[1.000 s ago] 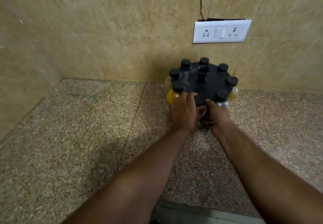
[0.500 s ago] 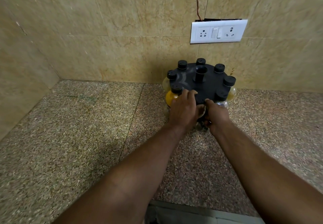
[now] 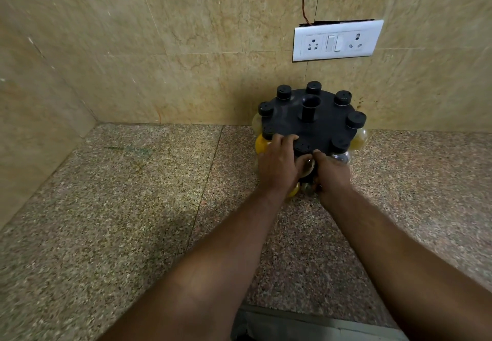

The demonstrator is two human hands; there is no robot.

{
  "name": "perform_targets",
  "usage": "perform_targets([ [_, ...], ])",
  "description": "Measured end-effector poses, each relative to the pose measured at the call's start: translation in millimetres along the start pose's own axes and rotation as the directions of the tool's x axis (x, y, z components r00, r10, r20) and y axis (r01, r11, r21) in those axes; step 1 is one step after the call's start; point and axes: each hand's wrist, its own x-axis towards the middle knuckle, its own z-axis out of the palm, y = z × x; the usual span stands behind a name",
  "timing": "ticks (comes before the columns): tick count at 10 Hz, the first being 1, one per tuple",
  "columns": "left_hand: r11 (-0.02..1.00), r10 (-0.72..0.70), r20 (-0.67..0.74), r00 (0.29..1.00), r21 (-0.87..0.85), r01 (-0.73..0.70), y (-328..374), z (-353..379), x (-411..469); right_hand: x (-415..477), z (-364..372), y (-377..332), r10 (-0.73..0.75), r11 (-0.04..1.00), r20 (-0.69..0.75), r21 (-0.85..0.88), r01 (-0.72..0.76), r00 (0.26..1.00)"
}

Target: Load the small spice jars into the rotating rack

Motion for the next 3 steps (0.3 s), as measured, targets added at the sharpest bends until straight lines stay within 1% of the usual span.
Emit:
perform_targets([
  [2,0.993,-0.036,-0.065,0.997,-0.113,0.029,-1.8,-8.7,-13.9,-7.3,-11.4,10.1,-0.063,0.998,0.011,0.026,0.063,0.998],
  [3,0.996,-0.031,-0.111,0.993,-0.085,0.022,-1.8,-13.9,-23.2,-15.8,-21.3,9.6,-0.151,0.986,0.011,-0.07,0.151,0.988],
])
